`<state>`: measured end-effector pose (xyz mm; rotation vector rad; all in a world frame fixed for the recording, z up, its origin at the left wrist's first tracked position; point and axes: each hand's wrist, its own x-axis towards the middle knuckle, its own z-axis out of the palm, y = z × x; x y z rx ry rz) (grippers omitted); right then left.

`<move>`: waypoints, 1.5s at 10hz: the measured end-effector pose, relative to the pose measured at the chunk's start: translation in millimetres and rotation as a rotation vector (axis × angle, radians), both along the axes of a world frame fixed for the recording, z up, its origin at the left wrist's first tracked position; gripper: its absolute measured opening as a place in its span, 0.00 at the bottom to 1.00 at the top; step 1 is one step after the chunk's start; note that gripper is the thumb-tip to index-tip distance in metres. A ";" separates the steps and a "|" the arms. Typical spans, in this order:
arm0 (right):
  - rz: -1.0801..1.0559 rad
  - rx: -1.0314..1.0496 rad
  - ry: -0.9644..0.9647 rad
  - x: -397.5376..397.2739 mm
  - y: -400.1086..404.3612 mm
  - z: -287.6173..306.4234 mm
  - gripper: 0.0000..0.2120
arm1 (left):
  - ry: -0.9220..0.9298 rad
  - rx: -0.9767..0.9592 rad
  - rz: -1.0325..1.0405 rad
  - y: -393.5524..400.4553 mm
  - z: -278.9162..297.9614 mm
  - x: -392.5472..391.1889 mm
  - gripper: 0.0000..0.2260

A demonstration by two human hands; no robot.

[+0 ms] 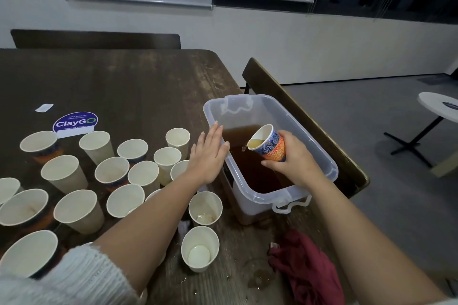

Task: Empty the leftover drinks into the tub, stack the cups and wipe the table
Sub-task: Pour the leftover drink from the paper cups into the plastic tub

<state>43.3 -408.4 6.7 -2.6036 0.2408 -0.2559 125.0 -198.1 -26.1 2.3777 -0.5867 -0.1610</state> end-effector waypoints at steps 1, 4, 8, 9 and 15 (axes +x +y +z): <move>-0.003 -0.010 0.004 0.8 -0.4 -0.9 0.38 | 0.002 0.000 0.005 -0.5 -0.8 -0.1 0.23; -0.005 -0.040 0.015 1.9 -0.7 -1.5 0.38 | 0.000 0.003 0.003 -0.6 -0.6 -0.3 0.23; 0.000 -0.051 0.024 1.9 -1.3 -2.3 0.38 | -0.002 -0.006 -0.002 0.1 -2.7 0.6 0.23; -0.004 -0.059 0.024 2.4 -1.5 -2.9 0.38 | -0.005 -0.001 -0.003 -0.2 -2.7 1.2 0.23; -0.008 -0.067 0.023 1.0 -0.5 -1.4 0.39 | -0.018 -0.008 -0.009 -0.3 -6.5 3.9 0.23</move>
